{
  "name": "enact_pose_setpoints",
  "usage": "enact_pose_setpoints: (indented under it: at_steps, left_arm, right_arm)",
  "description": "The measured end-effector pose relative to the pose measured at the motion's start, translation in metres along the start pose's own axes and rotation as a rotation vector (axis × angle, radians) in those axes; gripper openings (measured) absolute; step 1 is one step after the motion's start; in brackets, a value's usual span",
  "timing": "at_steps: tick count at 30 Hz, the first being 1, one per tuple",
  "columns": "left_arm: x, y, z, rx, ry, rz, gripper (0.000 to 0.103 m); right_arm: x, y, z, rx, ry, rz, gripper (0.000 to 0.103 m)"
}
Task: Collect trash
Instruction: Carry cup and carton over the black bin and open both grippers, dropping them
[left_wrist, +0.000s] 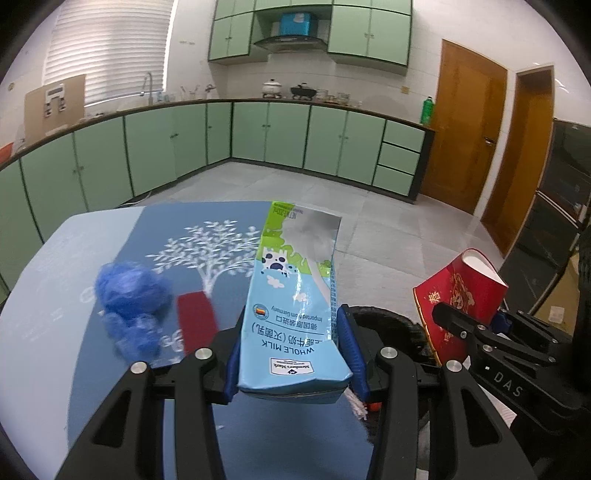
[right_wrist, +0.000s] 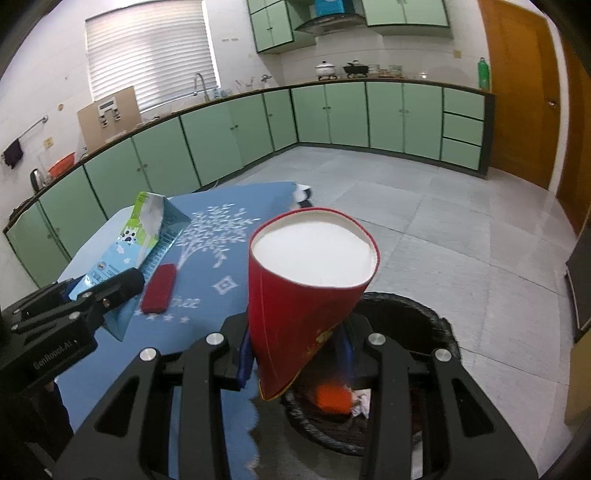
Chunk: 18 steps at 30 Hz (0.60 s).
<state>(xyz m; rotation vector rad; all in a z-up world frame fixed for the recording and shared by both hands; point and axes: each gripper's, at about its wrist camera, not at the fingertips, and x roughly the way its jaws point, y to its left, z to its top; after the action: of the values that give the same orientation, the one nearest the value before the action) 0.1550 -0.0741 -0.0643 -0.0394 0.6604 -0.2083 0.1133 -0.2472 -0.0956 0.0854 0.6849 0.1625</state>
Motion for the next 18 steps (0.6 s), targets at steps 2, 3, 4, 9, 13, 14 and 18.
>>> enact_pose_setpoints:
  at_steps: [2,3,4,9,13,14,18]
  left_arm:
    - [0.004,-0.009,0.002,0.014,0.002,-0.017,0.045]
    - [0.006,-0.014,0.002,0.020,0.004,-0.025,0.045]
    - [0.009,-0.019,0.003,0.026,0.005,-0.034,0.045]
    - [0.019,-0.049,-0.001,0.057,0.012,-0.076,0.045]
    - [0.028,-0.067,-0.001,0.077,0.017,-0.100,0.045]
    - [0.030,-0.070,0.000,0.079,0.019,-0.104,0.046]
    - [0.045,-0.085,0.001,0.091,0.027,-0.119,0.046]
  right_arm:
    - [-0.003,-0.012,-0.002,0.013,-0.001,-0.021,0.035]
    - [-0.004,-0.015,-0.002,0.019,-0.001,-0.028,0.035]
    - [-0.005,-0.021,-0.003,0.025,0.000,-0.036,0.035]
    - [-0.009,-0.047,-0.008,0.053,0.002,-0.075,0.035]
    - [-0.008,-0.061,-0.010,0.064,0.003,-0.096,0.035]
    - [-0.008,-0.065,-0.010,0.068,0.005,-0.102,0.035]
    - [-0.004,-0.080,-0.014,0.087,0.011,-0.123,0.035]
